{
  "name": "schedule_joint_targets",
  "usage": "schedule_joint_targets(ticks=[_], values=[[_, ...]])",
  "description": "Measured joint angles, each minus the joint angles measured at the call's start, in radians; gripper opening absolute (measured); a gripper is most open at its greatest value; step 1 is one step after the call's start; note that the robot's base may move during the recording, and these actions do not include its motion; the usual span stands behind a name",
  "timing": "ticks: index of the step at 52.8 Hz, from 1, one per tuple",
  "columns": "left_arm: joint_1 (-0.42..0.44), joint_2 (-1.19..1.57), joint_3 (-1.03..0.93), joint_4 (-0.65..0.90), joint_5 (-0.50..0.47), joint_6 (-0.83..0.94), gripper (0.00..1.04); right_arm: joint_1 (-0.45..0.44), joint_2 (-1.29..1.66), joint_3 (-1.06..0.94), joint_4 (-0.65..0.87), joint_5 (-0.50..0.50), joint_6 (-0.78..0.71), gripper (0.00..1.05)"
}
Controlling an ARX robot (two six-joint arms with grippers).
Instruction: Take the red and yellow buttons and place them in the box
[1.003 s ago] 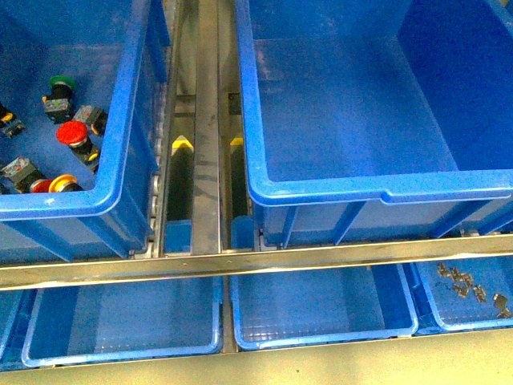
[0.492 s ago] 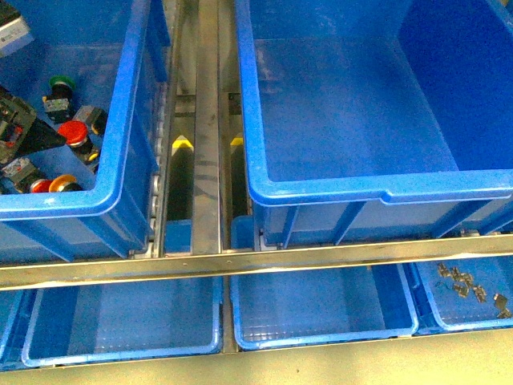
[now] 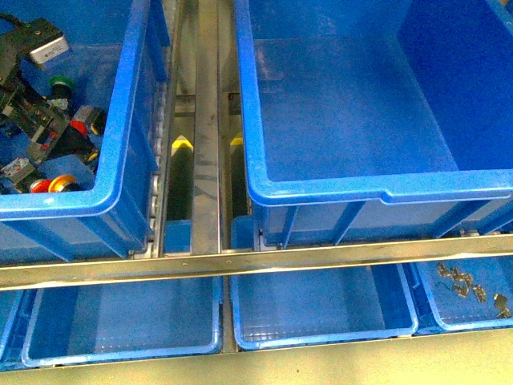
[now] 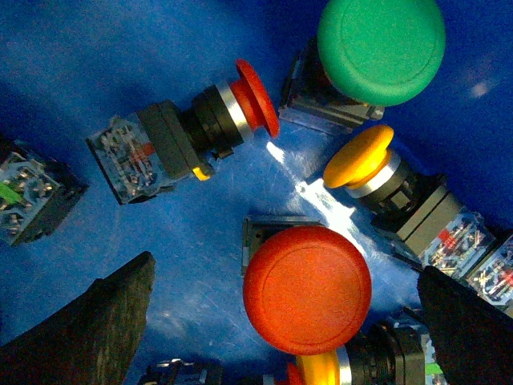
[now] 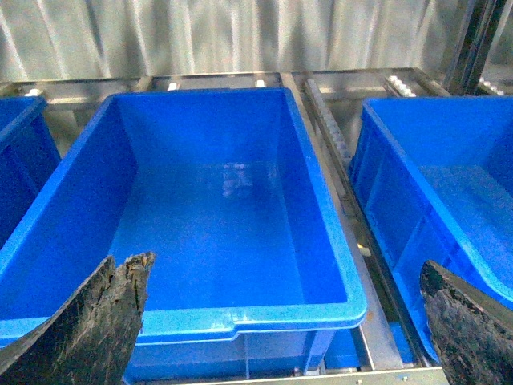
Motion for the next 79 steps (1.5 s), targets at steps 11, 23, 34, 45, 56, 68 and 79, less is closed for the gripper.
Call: schedule_joint_targets(ticks=[11, 23, 34, 45, 56, 68, 79], values=[[-0.002, 0.033, 0.016, -0.005, 0.001, 0.009, 0.97, 0.000, 0.000, 0.000, 0.000, 0.000, 0.000, 0.99], [-0.023, 0.045, 0.026, 0.009, 0.014, 0.003, 0.97, 0.000, 0.000, 0.000, 0.000, 0.000, 0.000, 0.99], [-0.036, 0.049, 0.026, 0.016, 0.023, -0.006, 0.93, 0.000, 0.000, 0.000, 0.000, 0.000, 0.000, 0.99], [-0.040, 0.049, 0.026, 0.017, 0.030, -0.017, 0.64, 0.000, 0.000, 0.000, 0.000, 0.000, 0.000, 0.99], [-0.040, 0.049, 0.026, 0.017, 0.030, -0.022, 0.34, 0.000, 0.000, 0.000, 0.000, 0.000, 0.000, 0.99], [-0.032, 0.049, 0.026, 0.039, 0.031, -0.042, 0.34, 0.000, 0.000, 0.000, 0.000, 0.000, 0.000, 0.99], [0.005, 0.031, 0.026, 0.080, 0.062, -0.165, 0.34, 0.000, 0.000, 0.000, 0.000, 0.000, 0.000, 0.99]])
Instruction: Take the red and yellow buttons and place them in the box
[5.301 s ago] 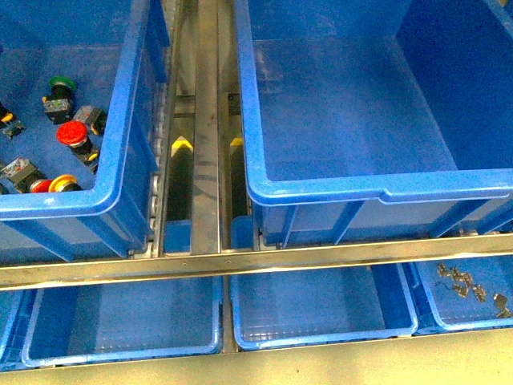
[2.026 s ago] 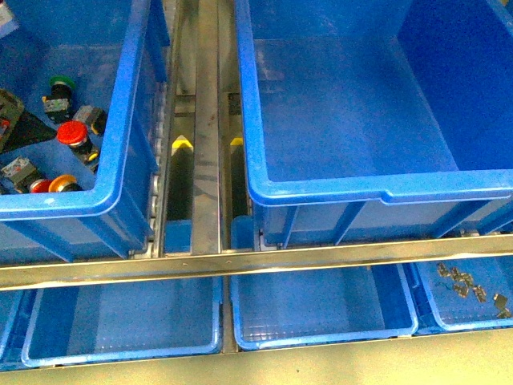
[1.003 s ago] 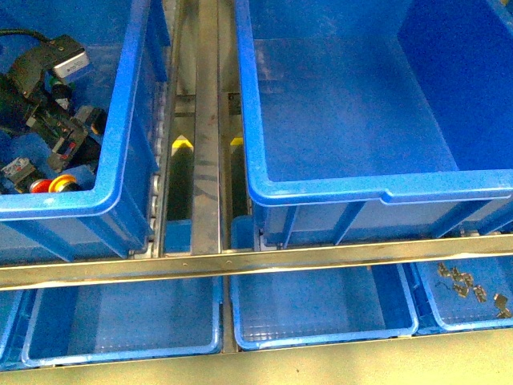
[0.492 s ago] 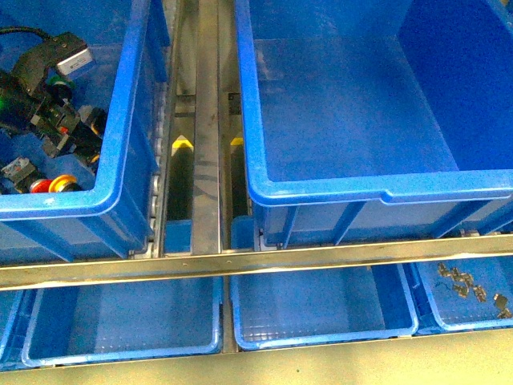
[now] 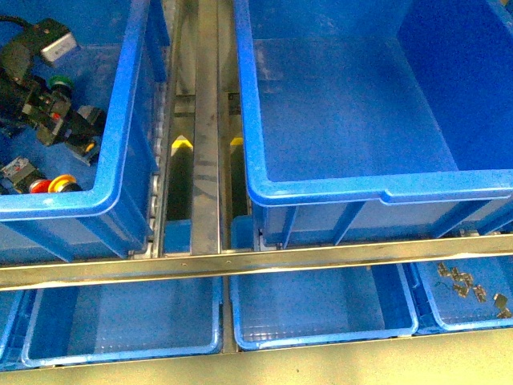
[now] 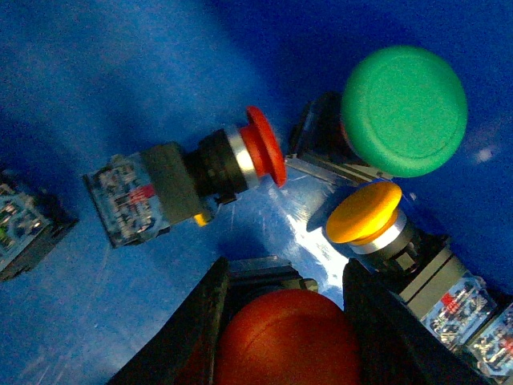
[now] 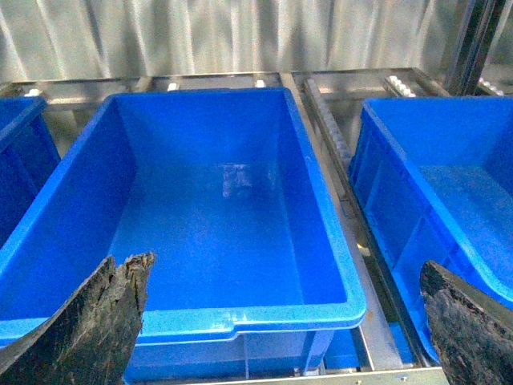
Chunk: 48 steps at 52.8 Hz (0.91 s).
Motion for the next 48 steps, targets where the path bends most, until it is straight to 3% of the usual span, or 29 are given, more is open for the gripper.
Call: schedule_joint_targets(ticks=[16, 26, 36, 48], values=[[0.111, -0.136, -0.021, -0.006, 0.105, -0.373, 0.34, 0.000, 0.000, 0.000, 0.000, 0.000, 0.000, 0.99], [0.154, -0.271, -0.126, 0.024, 0.238, -0.654, 0.34, 0.000, 0.000, 0.000, 0.000, 0.000, 0.000, 0.99], [0.140, -0.367, -0.203, 0.085, 0.285, -0.883, 0.34, 0.000, 0.000, 0.000, 0.000, 0.000, 0.000, 0.99], [0.047, -0.458, -0.307, 0.134, 0.301, -1.038, 0.34, 0.000, 0.000, 0.000, 0.000, 0.000, 0.000, 0.99]])
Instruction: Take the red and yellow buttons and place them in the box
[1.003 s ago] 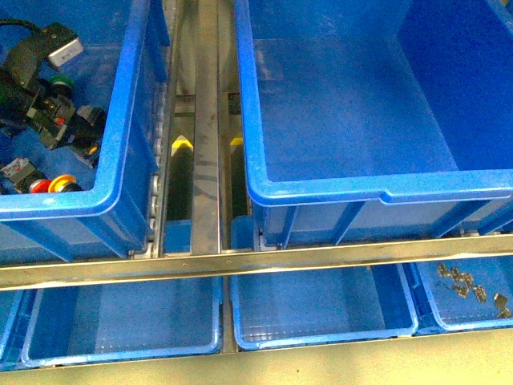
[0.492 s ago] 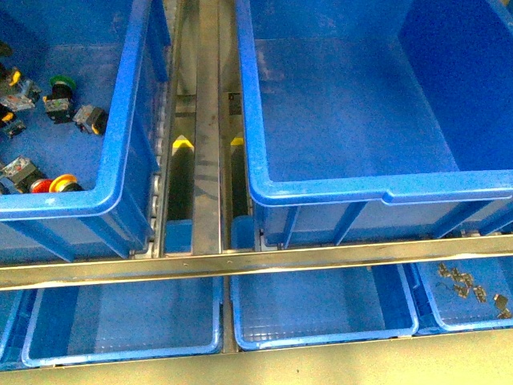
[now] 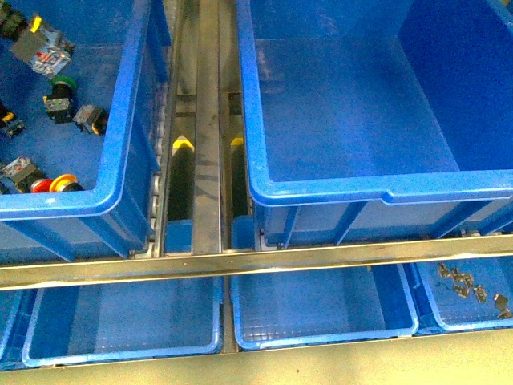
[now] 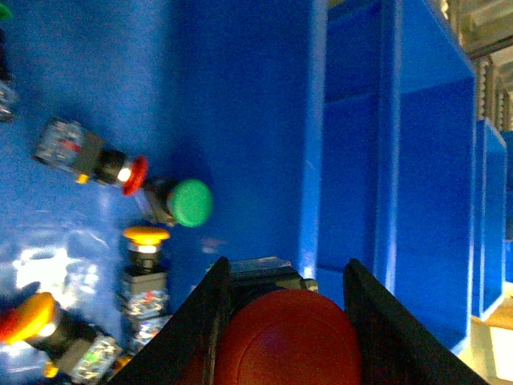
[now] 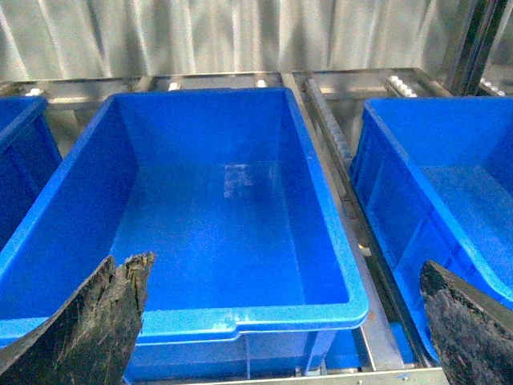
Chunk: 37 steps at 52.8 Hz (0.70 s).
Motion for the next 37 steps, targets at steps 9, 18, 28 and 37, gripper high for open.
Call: schedule_joint_targets(ticks=[9, 18, 28, 37], values=[[-0.133, -0.046, -0.098, 0.072, -0.006, -0.187, 0.34, 0.000, 0.000, 0.000, 0.000, 0.000, 0.000, 0.99], [-0.261, -0.076, -0.133, 0.119, -0.042, -0.288, 0.34, 0.000, 0.000, 0.000, 0.000, 0.000, 0.000, 0.99], [-0.392, -0.085, -0.130, 0.163, -0.090, -0.387, 0.34, 0.000, 0.000, 0.000, 0.000, 0.000, 0.000, 0.99], [-0.493, -0.070, -0.092, 0.194, -0.153, -0.461, 0.34, 0.000, 0.000, 0.000, 0.000, 0.000, 0.000, 0.99]])
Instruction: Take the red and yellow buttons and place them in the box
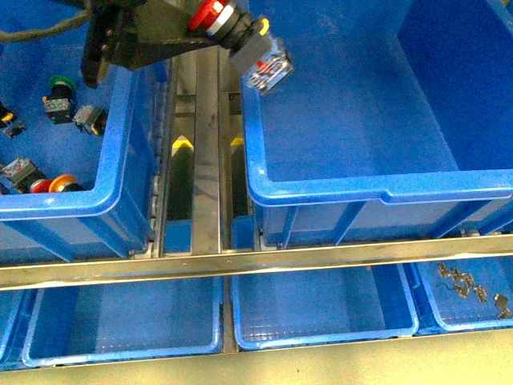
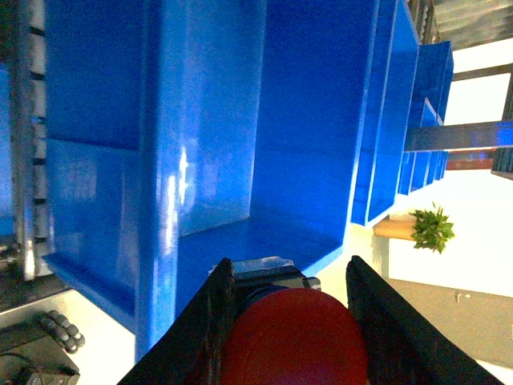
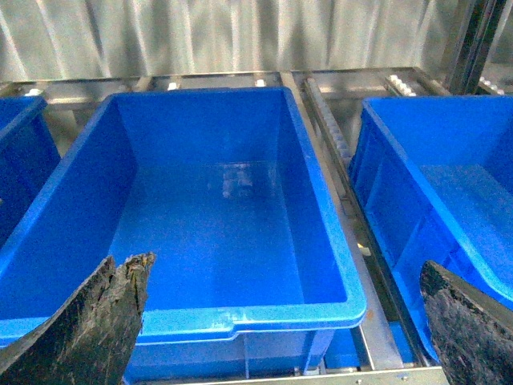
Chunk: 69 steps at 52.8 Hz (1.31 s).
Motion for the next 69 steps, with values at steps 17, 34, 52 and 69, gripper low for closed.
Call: schedule_joint_targets(ticks=[17, 34, 52, 69], values=[[-0.167, 0.081, 0.108, 0.029, -0.088, -0.097, 0.34, 0.000, 0.000, 0.000, 0.000, 0.000, 0.000, 0.99], [-0.187, 0.099, 0.135, 0.032, -0.108, -0.113, 0.34, 0.172, 0.597, 0.222, -0.045, 0.018, -0.144, 0.99], [-0.179, 0.106, 0.136, 0.042, -0.119, -0.127, 0.34, 0.320, 1.143, 0.386, 0.278, -0.051, -0.522, 0.99], [-0.179, 0.106, 0.136, 0.042, -0.126, -0.131, 0.34, 0.328, 1.335, 0.508, 0.365, -0.077, -0.664, 0.99]])
